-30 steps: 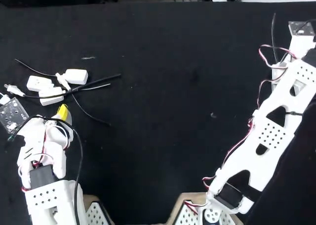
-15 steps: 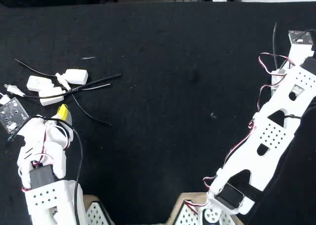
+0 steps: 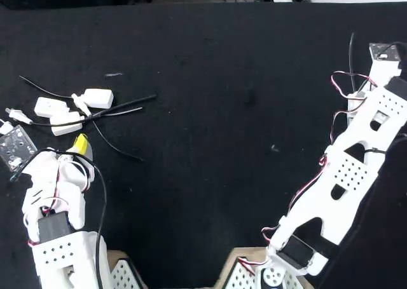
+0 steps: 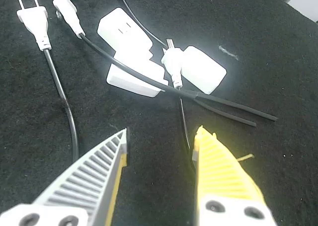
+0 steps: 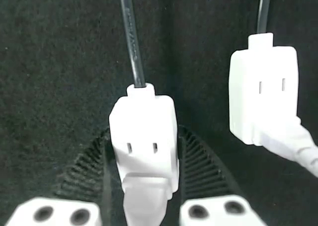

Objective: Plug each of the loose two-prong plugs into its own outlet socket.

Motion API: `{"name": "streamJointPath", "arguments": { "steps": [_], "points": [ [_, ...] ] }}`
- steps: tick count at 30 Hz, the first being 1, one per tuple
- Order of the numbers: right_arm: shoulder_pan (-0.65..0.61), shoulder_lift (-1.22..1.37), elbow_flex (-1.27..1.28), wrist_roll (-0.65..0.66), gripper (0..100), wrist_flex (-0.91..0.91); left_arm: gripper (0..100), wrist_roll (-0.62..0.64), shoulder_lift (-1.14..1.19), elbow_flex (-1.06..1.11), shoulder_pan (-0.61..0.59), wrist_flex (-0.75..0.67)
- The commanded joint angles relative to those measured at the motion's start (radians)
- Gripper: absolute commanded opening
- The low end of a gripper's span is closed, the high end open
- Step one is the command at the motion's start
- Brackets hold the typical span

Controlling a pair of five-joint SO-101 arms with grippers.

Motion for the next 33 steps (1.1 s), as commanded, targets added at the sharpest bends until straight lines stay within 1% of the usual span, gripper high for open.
{"name": "streamJointPath", "arguments": {
  "steps": [1, 3, 7, 9, 13, 21, 24, 29, 33],
  "points": [
    [0.012, -0.018, -0.053, 0.002, 1.7, -0.014, 22, 0.009, -0.003, -0.036, -0.012, -0.025],
    [0.012, -0.018, -0.053, 0.002, 4.7, -0.017, 22, 0.009, -0.003, -0.036, -0.012, -0.025],
    [0.012, -0.018, -0.053, 0.000, 18.6, -0.017, 22, 0.009, -0.003, -0.036, -0.012, -0.025],
    [0.011, -0.016, -0.053, 0.006, 22.2, -0.018, 22, 0.009, -0.003, -0.036, -0.012, -0.025],
    [0.006, -0.016, -0.059, 0.009, 22.4, -0.032, 22, 0.009, -0.003, -0.036, -0.012, -0.025],
    [-0.015, -0.024, -0.062, 0.002, 22.7, -0.132, 22, 0.008, -0.003, -0.036, -0.012, -0.025],
    [-0.040, -0.024, -0.108, 0.002, 22.7, -0.164, 22, 0.008, -0.003, -0.036, -0.012, -0.025],
    [-0.092, -0.024, -0.237, 0.000, 22.7, -0.158, 22, 0.008, -0.003, -0.036, -0.012, -0.025],
    [-0.127, -0.024, -0.325, 0.000, 22.7, -0.094, 22, 0.008, -0.003, -0.036, -0.012, -0.025]
  ]
}}
